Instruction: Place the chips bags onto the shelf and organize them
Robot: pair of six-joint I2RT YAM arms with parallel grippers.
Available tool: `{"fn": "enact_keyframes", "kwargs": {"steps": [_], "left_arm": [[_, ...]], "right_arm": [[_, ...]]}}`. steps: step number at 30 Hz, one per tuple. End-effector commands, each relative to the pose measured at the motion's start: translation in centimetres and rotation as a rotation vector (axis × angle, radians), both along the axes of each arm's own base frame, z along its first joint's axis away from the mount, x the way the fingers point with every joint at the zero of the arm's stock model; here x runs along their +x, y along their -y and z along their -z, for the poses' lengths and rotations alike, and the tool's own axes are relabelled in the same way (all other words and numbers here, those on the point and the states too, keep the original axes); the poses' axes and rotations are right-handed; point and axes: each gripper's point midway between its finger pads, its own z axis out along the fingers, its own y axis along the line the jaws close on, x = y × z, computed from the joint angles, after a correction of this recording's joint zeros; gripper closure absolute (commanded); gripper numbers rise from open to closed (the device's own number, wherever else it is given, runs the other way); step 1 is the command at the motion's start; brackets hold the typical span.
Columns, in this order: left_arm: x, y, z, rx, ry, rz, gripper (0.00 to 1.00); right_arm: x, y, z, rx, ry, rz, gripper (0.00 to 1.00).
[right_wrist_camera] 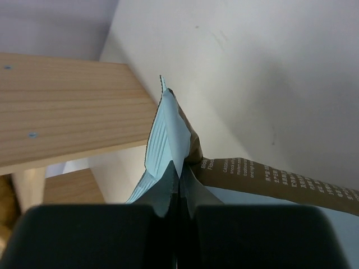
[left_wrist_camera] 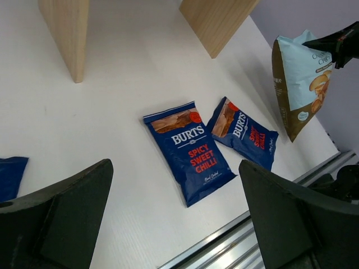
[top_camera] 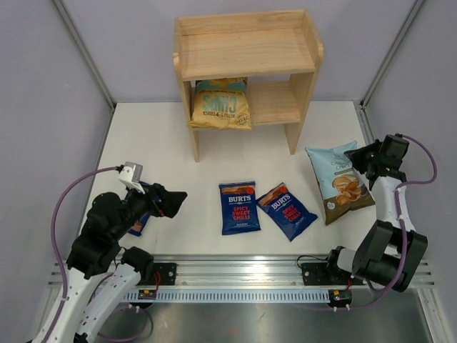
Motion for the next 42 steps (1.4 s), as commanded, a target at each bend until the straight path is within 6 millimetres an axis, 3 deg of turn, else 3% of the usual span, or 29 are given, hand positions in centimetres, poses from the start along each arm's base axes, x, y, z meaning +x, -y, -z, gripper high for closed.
{"fn": "enact_keyframes", "kwargs": {"steps": [1, 3, 4, 5, 6, 7, 8, 10, 11, 12, 13, 17, 22, 28, 36, 42], "left_arm": [[0.8, 3.3, -1.0, -0.111, 0.04, 0.131, 0.01], [0.7, 5.3, -0.7, -0.177, 0.031, 0.226, 0.01], [1.2, 6.1, -1.8, -0.222, 0.091, 0.259, 0.01], [1.3, 7.3, -0.1, -0.231, 0.048, 0.304, 0.01], [1.4, 8.0, -0.1, -0.254, 0.049, 0.32, 0.01], [1.6, 8.7, -1.5, -0.284, 0.118, 0.342, 0.01], [2.3, 9.2, -0.8, -0.282, 0.117, 0.319, 0.01], [0.7, 12.4, -1.8, -0.259, 0.198, 0.387, 0.01], [0.1, 13.0, -2.9, -0.285, 0.223, 0.39, 0.01], [0.3, 14.2, -2.2, -0.234, 0.241, 0.389, 0.01], [0.2, 15.1, -3.2, -0.237, 0.283, 0.386, 0.01], [-0.4, 19.1, -3.7, -0.197, 0.351, 0.373, 0.01], [0.5, 24.2, -4.3, -0.133, 0.414, 0.37, 0.01], [-0.2, 29.7, -6.2, -0.108, 0.531, 0.426, 0.01], [-1.2, 33.5, -6.2, -0.117, 0.594, 0.494, 0.01], [-0.2, 35.3, -5.8, -0.09, 0.586, 0.468, 0.01]], "right_arm": [[0.2, -1.5, -7.0, 0.012, 0.16, -0.053, 1.0], [-0.5, -2.3, -9.0, 0.019, 0.207, -0.078, 1.0], [-0.6, -2.7, -9.7, 0.03, 0.223, -0.084, 1.0], [-0.9, -3.2, -10.3, 0.044, 0.237, -0.107, 1.0], [-1.3, -3.6, -11.2, 0.045, 0.251, -0.117, 1.0], [-1.6, -4.1, -11.7, 0.061, 0.262, -0.128, 1.0], [-1.9, -4.7, -12.4, 0.074, 0.279, -0.147, 1.0], [-2.9, -5.8, -14.2, 0.11, 0.317, -0.159, 1.0], [-2.9, -6.0, -14.4, 0.126, 0.322, -0.161, 1.0], [-3.5, -6.4, -15.2, 0.135, 0.339, -0.16, 1.0], [-3.7, -6.7, -15.8, 0.176, 0.349, -0.145, 1.0], [-5.1, -8.1, -18.2, 0.284, 0.424, -0.123, 1.0], [-7.5, -9.5, -21.8, 0.437, 0.506, -0.1, 1.0], [-10.1, -10.8, -24.2, 0.582, 0.55, -0.089, 1.0], [-11.5, -12.2, -27.1, 0.751, 0.598, -0.157, 1.0], [-13.3, -14.4, -29.5, 0.856, 0.643, -0.287, 1.0]]}}
